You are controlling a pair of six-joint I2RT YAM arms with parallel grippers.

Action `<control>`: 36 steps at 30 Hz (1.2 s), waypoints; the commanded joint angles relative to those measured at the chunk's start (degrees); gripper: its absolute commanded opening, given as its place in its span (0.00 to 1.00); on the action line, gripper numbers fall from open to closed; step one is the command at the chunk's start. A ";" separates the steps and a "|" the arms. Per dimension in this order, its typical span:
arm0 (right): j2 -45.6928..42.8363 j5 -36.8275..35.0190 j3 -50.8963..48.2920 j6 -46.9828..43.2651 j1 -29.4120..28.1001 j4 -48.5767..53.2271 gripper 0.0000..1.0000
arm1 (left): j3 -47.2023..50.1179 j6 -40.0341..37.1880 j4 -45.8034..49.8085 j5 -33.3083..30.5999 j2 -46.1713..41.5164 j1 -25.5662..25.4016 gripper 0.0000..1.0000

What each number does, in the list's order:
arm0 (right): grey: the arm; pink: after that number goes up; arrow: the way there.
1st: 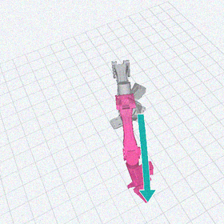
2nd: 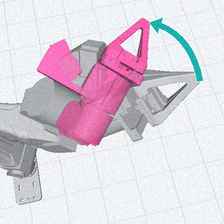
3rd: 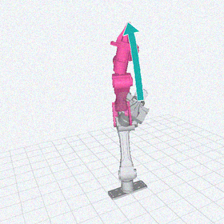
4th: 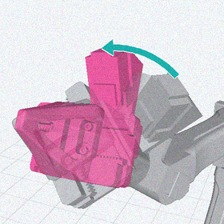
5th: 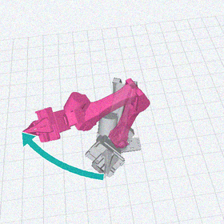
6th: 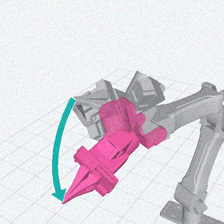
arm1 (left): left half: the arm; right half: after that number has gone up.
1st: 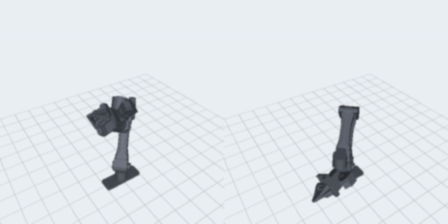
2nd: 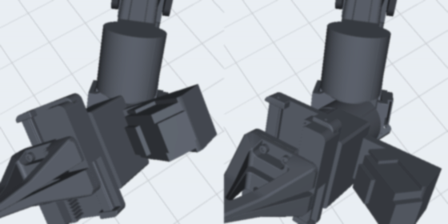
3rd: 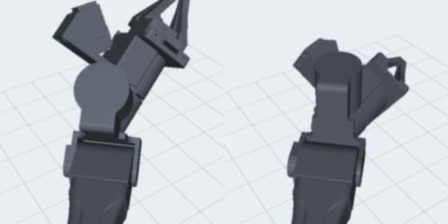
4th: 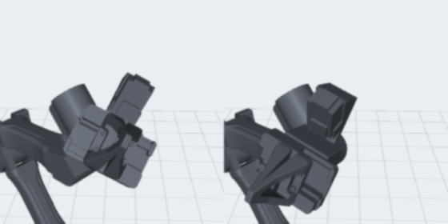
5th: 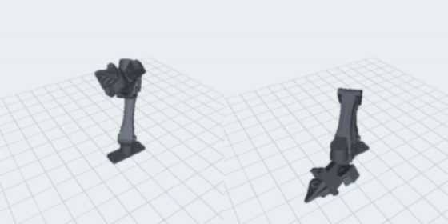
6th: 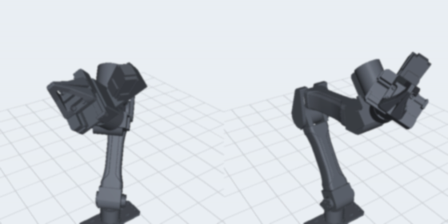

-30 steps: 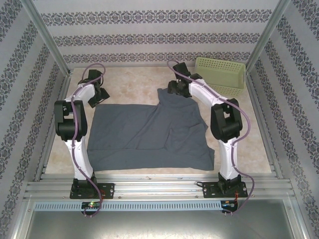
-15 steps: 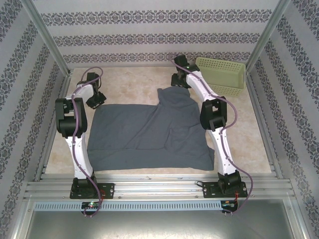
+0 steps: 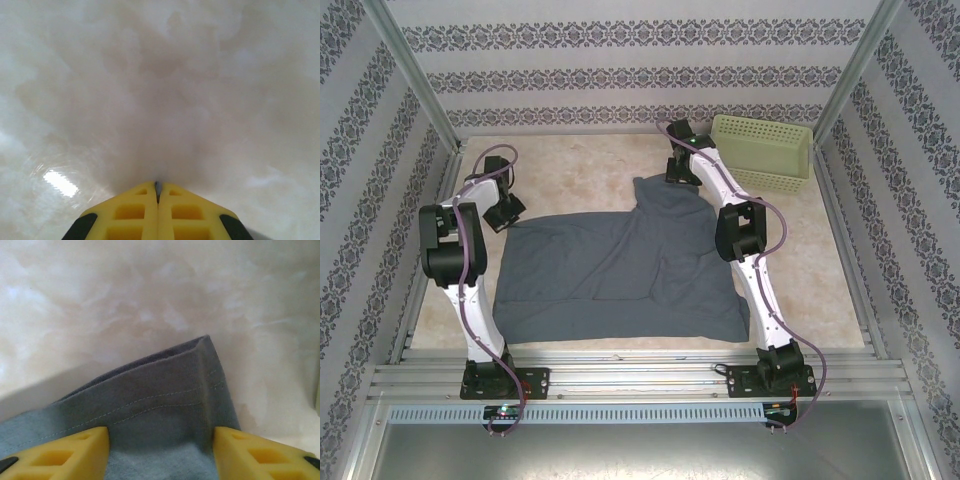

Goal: Fold the inside-out t-shirt

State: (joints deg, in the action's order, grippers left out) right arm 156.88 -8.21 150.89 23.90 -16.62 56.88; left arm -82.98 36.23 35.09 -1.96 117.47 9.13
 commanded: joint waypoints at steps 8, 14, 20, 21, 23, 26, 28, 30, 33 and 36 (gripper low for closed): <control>3.91 -0.61 5.87 1.20 0.89 3.90 0.08 | 3.18 1.13 -1.25 0.15 -3.98 1.51 0.00; 2.82 0.53 5.95 0.59 0.83 3.38 0.00 | 3.57 1.21 -1.19 0.53 -5.40 1.62 0.00; -5.21 -2.87 1.10 -2.41 -0.38 -1.43 0.00 | 4.87 1.33 -2.91 1.94 -7.60 1.77 0.00; -7.29 -4.15 -0.91 -3.00 -0.63 -2.58 0.00 | 5.23 1.18 -3.59 2.42 -8.08 1.77 0.00; -11.83 -7.50 -5.86 -4.22 -1.27 -5.46 0.00 | 6.13 1.05 -4.70 2.56 -9.28 1.86 0.00; -18.29 -9.79 -13.46 -5.45 -1.43 -10.51 0.00 | 6.99 0.86 -5.12 1.98 -10.39 2.10 0.00; -22.05 -10.78 -18.58 -6.39 -1.53 -14.06 0.00 | 7.63 0.91 -5.38 1.96 -10.83 2.43 0.00; -25.26 -12.23 -22.93 -7.32 -1.85 -16.63 0.00 | 8.58 1.34 -5.83 1.61 -11.53 2.82 0.00; -29.59 -13.33 -28.31 -8.90 -2.68 -19.27 0.00 | 10.99 1.87 -7.80 1.43 -13.56 3.34 0.00; -34.39 -14.65 -35.24 -10.13 -3.97 -22.86 0.00 | 13.37 2.09 -9.78 1.25 -16.30 3.61 0.00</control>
State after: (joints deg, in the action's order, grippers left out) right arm 125.54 -19.20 120.51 16.23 -19.38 38.63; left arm -71.00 37.30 28.56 0.16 104.64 11.79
